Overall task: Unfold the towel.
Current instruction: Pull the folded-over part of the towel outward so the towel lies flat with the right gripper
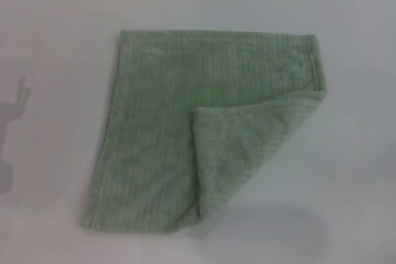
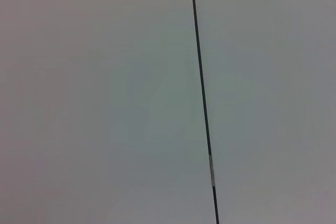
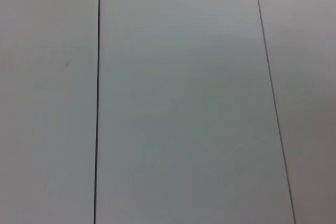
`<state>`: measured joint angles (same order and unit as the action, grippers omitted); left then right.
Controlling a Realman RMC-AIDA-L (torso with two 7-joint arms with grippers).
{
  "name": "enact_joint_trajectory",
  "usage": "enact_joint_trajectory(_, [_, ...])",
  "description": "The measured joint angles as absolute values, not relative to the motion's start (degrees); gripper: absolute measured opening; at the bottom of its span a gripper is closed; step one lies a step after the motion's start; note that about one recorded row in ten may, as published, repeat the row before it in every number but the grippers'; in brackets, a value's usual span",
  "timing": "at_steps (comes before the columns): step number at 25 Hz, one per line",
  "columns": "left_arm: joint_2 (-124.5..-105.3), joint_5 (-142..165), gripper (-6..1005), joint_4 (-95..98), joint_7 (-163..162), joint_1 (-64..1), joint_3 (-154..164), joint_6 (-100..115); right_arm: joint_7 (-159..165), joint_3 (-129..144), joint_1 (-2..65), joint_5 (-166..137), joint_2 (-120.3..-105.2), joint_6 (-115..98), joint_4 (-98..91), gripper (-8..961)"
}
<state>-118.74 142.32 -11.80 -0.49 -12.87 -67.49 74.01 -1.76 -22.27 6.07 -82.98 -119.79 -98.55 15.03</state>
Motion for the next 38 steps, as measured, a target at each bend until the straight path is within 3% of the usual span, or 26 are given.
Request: enact_joint_trajectory(38, [-118.76,142.29,765,-11.85,4.04,-14.51,-67.62,73.07,-2.02,-21.97,5.14,-83.04,-119.80,-100.35,16.00,806])
